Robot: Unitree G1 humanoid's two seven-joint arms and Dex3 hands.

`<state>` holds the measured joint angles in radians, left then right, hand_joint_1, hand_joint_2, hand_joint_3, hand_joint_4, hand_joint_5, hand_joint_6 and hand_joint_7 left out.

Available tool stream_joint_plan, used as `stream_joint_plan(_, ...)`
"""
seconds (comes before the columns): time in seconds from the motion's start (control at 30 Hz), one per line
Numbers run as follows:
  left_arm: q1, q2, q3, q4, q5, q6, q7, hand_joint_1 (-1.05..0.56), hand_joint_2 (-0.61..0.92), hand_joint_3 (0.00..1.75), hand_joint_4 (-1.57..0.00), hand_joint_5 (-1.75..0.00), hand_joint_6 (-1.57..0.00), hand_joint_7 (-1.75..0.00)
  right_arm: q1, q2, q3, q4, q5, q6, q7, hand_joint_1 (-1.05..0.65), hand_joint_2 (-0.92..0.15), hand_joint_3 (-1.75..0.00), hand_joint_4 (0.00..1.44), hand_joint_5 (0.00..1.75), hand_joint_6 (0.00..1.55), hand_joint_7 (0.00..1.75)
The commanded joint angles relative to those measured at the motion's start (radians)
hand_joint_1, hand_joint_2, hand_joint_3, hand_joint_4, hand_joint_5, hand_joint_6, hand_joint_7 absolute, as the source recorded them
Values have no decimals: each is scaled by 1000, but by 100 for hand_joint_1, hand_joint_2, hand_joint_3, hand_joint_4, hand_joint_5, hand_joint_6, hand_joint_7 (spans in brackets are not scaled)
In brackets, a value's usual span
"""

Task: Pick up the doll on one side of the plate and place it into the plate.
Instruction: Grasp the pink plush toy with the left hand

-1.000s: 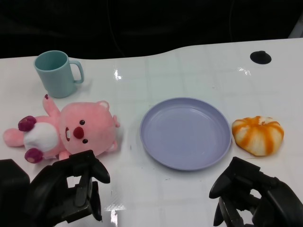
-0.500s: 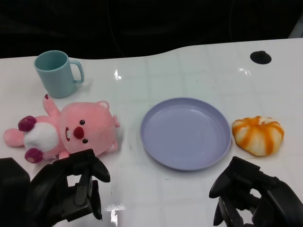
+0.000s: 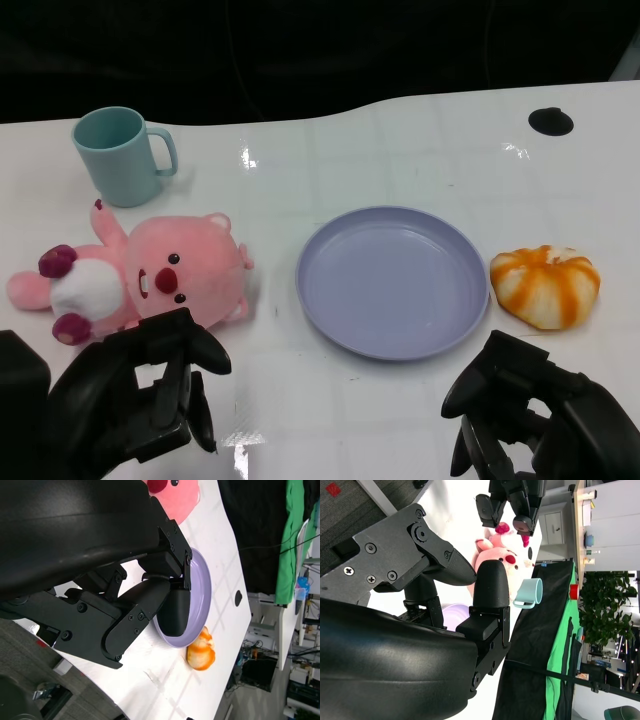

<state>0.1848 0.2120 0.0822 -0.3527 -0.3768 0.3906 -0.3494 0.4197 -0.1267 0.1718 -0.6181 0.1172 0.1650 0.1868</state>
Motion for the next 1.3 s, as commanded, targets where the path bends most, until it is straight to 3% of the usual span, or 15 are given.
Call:
stream_joint_plan(0.03, -6, -4, 28, 4, -33, -23, -13, -13, 42, 129, -76, -151, -74, -119, -4, -1, -1, -4, -5, 0, -7, -24, -54, -122, 63, 174, 53, 154)
stream_joint_plan(0.1, -7, -6, 34, 3, -36, -29, -9, -15, 40, 130, -75, -149, -73, -114, -4, 0, 1, -5, -4, 4, -8, -24, -54, -122, 63, 174, 53, 154)
stream_joint_plan(0.2, -13, -11, 49, -4, -48, -31, -1, -21, 42, 117, -72, -140, -73, -99, -5, 1, 5, -6, -4, 5, -10, -24, -55, -121, 63, 174, 53, 154)
stream_joint_plan(0.37, -32, -1, 87, 1, -86, -35, -19, -27, 64, 72, -59, -115, -66, -63, -7, 4, 14, -6, -6, 5, -17, -23, -55, -122, 63, 174, 53, 155)
stream_joint_plan(0.47, -42, 17, 91, 3, -52, -88, -31, -34, 84, 33, -56, -91, -67, -31, -10, 5, 18, -1, -9, 1, -17, -24, -55, -122, 63, 175, 53, 155)
stream_joint_plan(0.53, -54, 46, 83, 17, -4, -155, -56, -42, 90, 20, -47, -81, -61, -18, -13, 4, 19, 1, -12, 0, -16, -24, -54, -122, 63, 174, 53, 155)
stream_joint_plan(0.67, -82, 89, 76, 59, 79, -267, -80, -54, 92, 13, -30, -70, -49, -7, -13, 4, 16, 0, -9, 4, -16, -24, -54, -123, 64, 174, 53, 155)
stream_joint_plan(0.87, -118, 137, 65, 77, 279, -372, -13, -64, 92, 14, -9, -57, -39, -1, -14, 2, 2, -1, 2, 11, -13, -25, -53, -122, 63, 174, 52, 154)
stream_joint_plan(1.07, -181, 254, 51, 108, 512, -425, 26, -68, 92, 13, 0, -50, -26, 0, -16, 0, -9, -5, 20, 29, -7, -26, -56, -119, 62, 173, 51, 154)
stream_joint_plan(1.3, -232, 374, 3, 136, 777, -415, 46, -74, 92, 9, 0, -22, -14, -1, -17, 1, -12, -5, 16, 27, -5, -25, -59, -115, 61, 173, 51, 155)
